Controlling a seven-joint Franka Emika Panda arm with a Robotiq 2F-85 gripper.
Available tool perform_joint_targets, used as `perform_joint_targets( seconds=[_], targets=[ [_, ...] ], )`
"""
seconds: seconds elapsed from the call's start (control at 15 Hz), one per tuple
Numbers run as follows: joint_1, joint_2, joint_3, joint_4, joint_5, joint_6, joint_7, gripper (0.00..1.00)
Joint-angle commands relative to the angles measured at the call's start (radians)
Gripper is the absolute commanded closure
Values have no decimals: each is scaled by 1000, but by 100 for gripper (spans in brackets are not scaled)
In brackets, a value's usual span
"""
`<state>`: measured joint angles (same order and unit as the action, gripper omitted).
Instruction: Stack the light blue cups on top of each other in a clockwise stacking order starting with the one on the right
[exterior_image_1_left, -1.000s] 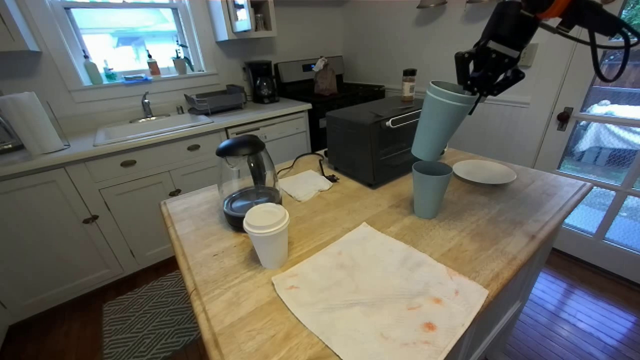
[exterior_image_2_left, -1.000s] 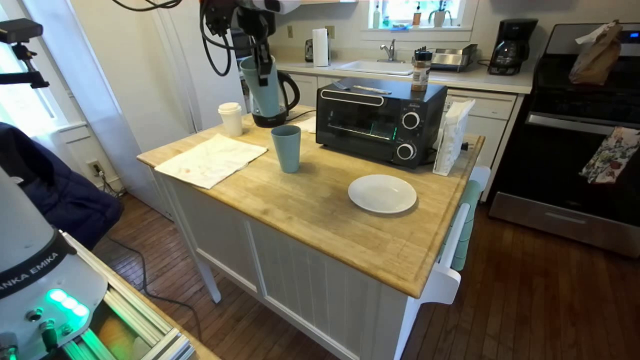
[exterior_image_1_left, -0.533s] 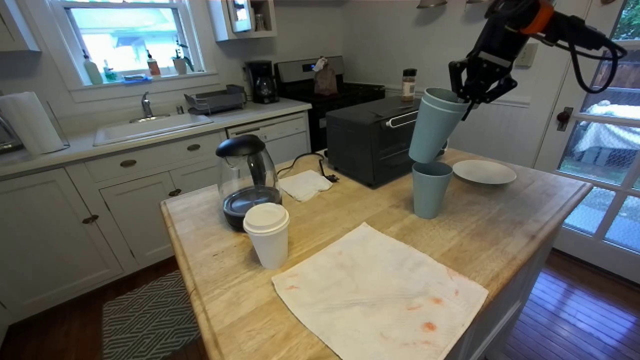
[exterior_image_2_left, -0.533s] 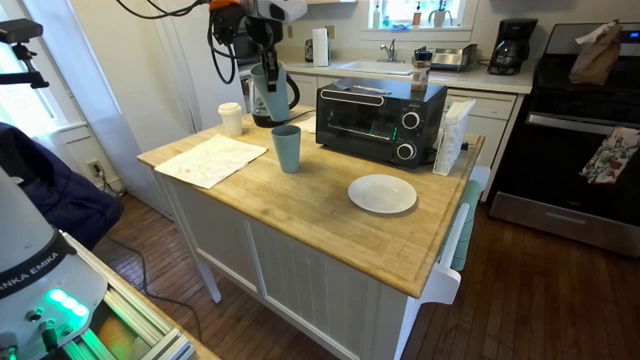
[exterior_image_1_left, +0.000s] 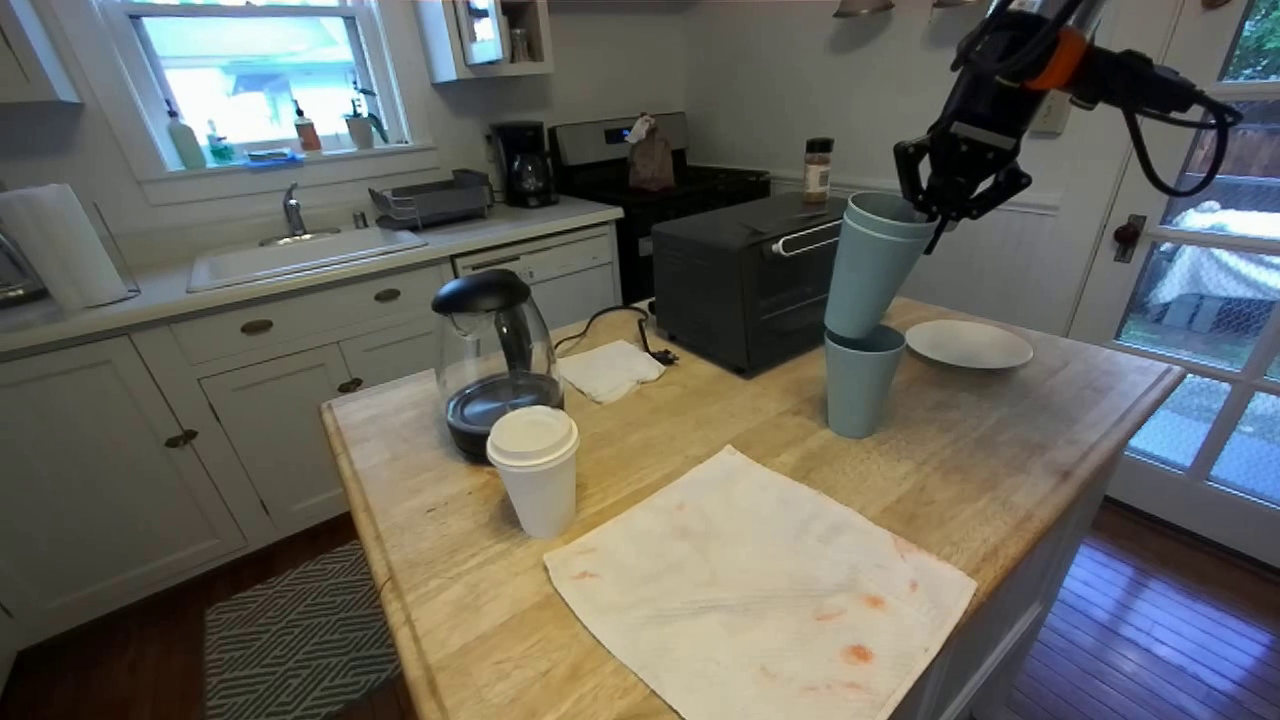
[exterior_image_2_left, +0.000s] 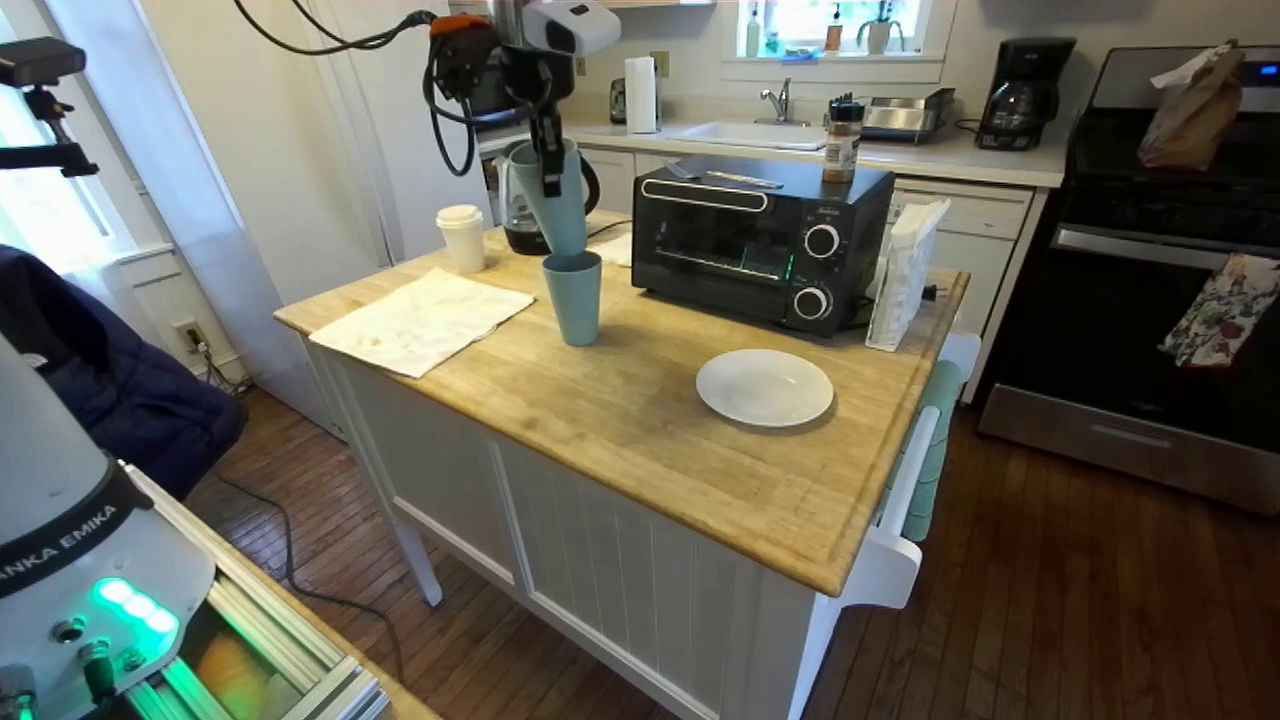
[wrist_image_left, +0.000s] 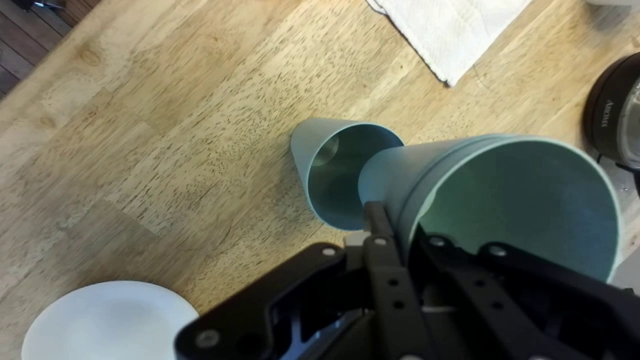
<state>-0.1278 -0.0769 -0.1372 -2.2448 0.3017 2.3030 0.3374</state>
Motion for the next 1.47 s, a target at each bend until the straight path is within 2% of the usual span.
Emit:
perform_joint_targets(
  seconds=[0.0, 0.73, 0.8, 0.87, 0.93, 1.07, 1.4],
  targets=[
    [-8, 20, 5, 26, -49, -4, 56, 98],
    [-2, 108, 3, 53, -101, -20, 110, 98],
    [-1, 117, 2, 56, -101, -21, 114, 90],
    [0, 125, 2, 61, -101, -22, 118, 75],
    [1, 133, 1, 66, -101, -21, 127, 65],
    [3, 144, 1, 75, -100, -23, 136, 58],
    [2, 129, -2, 79, -94, -20, 131, 23]
  ],
)
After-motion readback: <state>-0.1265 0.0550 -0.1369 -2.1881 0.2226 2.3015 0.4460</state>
